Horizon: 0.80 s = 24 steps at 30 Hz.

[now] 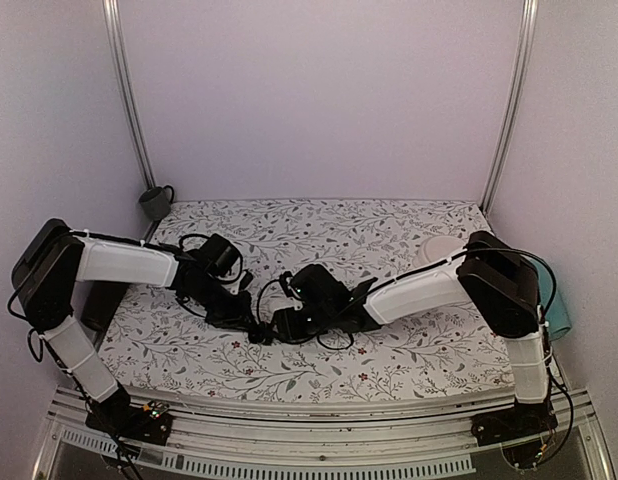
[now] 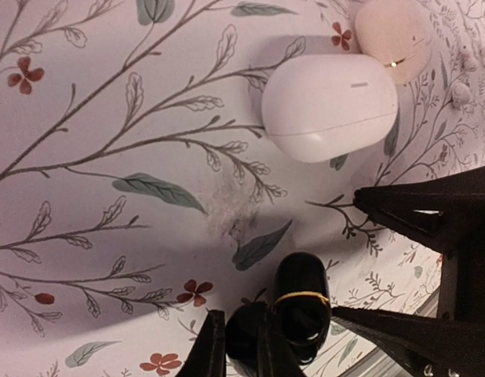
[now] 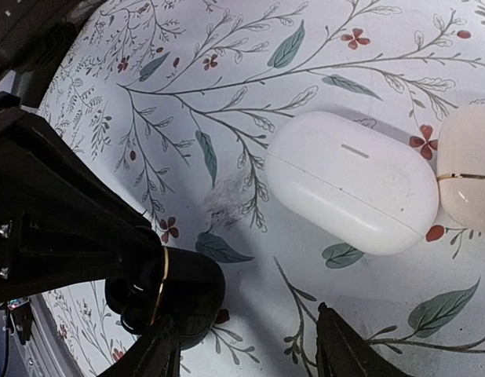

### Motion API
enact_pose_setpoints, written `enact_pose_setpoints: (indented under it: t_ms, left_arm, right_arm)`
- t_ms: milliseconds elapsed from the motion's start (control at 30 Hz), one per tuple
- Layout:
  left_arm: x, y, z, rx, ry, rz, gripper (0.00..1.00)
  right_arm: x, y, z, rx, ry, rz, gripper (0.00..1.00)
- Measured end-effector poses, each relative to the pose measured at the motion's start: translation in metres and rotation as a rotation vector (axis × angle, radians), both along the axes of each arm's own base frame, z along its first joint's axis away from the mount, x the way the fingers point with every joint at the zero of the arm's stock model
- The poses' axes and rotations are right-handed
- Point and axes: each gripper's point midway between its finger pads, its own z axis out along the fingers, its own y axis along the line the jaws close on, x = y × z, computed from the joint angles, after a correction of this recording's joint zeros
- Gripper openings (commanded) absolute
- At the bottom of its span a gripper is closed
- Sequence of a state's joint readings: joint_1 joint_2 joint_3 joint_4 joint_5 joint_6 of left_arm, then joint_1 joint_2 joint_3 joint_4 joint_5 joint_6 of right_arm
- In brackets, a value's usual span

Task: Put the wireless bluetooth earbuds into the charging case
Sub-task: Place the charging case with the earbuds at the center of the board.

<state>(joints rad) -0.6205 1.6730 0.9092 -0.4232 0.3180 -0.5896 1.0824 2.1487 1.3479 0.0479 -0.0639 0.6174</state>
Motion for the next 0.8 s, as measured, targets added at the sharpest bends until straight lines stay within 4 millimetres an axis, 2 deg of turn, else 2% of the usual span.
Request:
enact_pose_setpoints:
  t_ms: [233, 467, 600, 800]
  left_arm:
    - [0.0, 0.003, -0.002, 0.015, -0.007, 0.002, 0.23]
    - [0.002, 0.001, 0.01, -0.011, -0.036, 0.002, 0.34]
    - [0.006, -0.004, 0.023, -0.047, -0.069, 0.004, 0.33]
    - [0.009, -0.006, 0.031, -0.072, -0.099, 0.011, 0.32]
  right_arm:
    - [0.002, 0.006, -0.001, -0.019, -0.006, 0.006, 0.6]
    - [0.004, 0.006, -0.003, -0.042, -0.013, -0.002, 0.6]
    - [0.003, 0.01, -0.003, -0.043, -0.016, 0.005, 0.6]
    - [0.003, 0.01, -0.003, -0.047, -0.019, 0.011, 0.6]
